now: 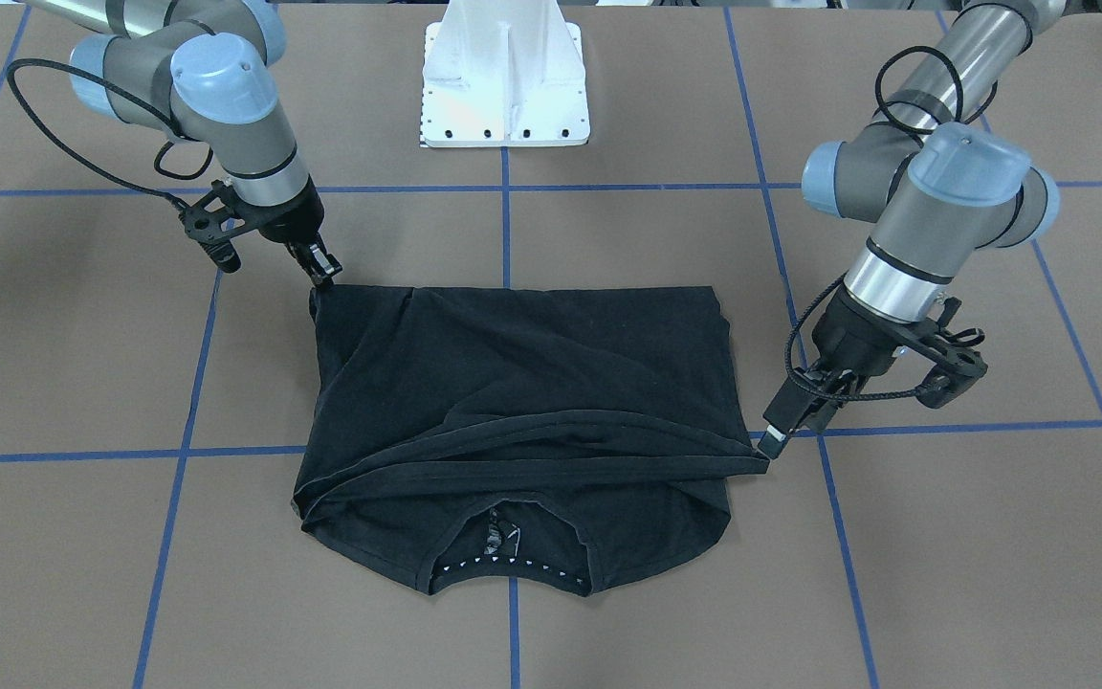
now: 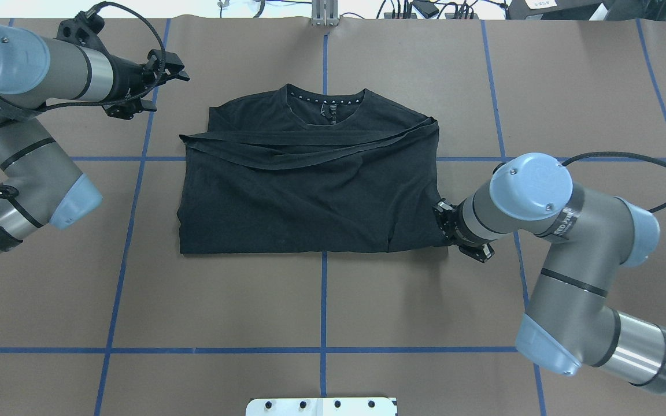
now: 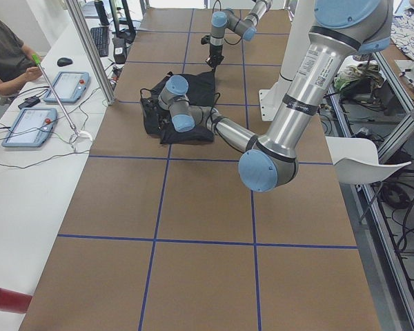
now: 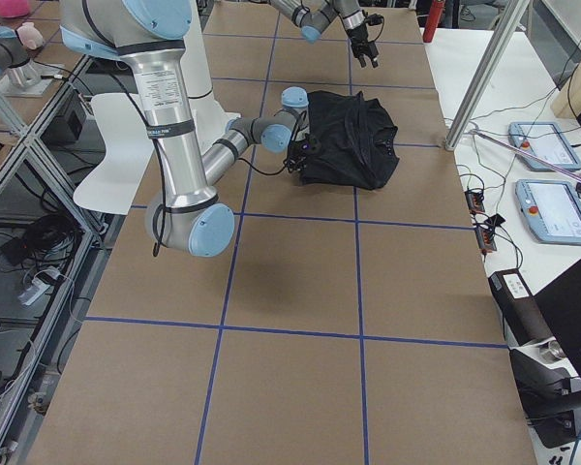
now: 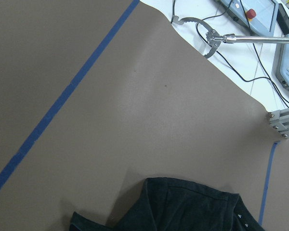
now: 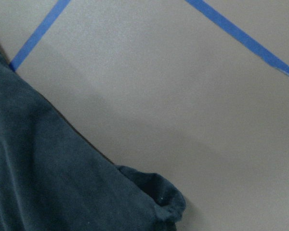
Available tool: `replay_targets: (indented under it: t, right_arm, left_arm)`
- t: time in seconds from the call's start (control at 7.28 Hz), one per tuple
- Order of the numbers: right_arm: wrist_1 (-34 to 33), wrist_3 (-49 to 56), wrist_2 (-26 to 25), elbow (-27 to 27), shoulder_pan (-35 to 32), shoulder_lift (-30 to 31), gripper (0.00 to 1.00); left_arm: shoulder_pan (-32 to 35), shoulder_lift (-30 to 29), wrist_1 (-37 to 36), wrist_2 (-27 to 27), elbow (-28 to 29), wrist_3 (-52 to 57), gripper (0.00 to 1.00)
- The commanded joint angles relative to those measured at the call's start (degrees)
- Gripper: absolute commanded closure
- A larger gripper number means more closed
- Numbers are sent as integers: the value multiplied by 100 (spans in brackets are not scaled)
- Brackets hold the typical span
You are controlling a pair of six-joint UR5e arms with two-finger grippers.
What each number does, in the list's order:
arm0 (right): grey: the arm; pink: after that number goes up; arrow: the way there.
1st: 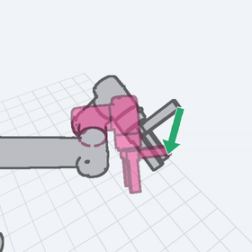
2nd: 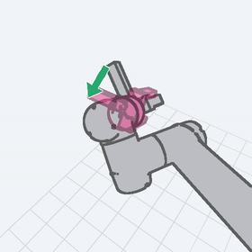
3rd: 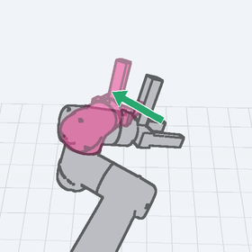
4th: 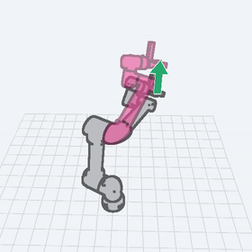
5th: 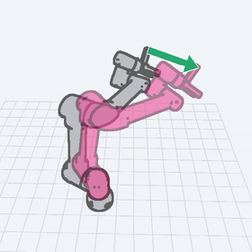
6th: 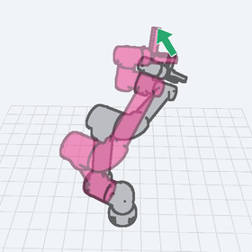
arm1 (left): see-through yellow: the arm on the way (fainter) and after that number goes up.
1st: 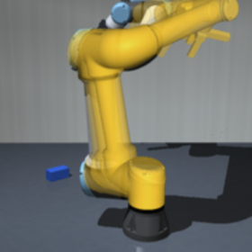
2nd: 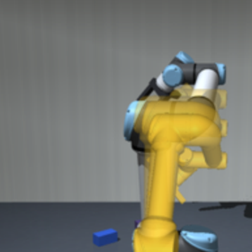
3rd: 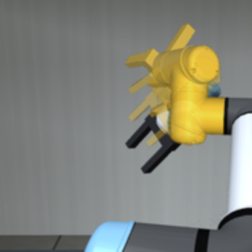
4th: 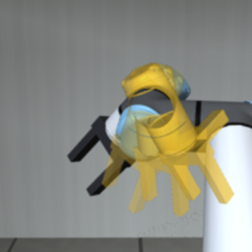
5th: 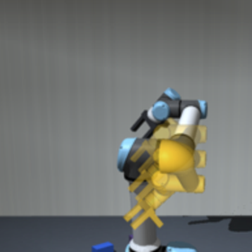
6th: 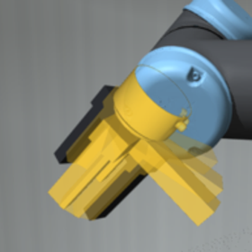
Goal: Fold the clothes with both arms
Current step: 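Move the right gripper to the folded shirt's side edge nearest it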
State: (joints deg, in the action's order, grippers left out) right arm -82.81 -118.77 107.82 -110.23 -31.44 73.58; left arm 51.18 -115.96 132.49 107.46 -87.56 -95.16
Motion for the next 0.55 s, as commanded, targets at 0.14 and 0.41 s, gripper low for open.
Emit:
replay_targets:
  t: [0.14,0.41]
  right_arm:
    - [-112,-49,501,-1382,276,1189,100]
    - [-113,-844,1579,-1765,917,1405,100]
  left_arm:
    - [-3,12,-3,21,-86,7,0]
    - [-20,47,-274,47,-497,7,0]
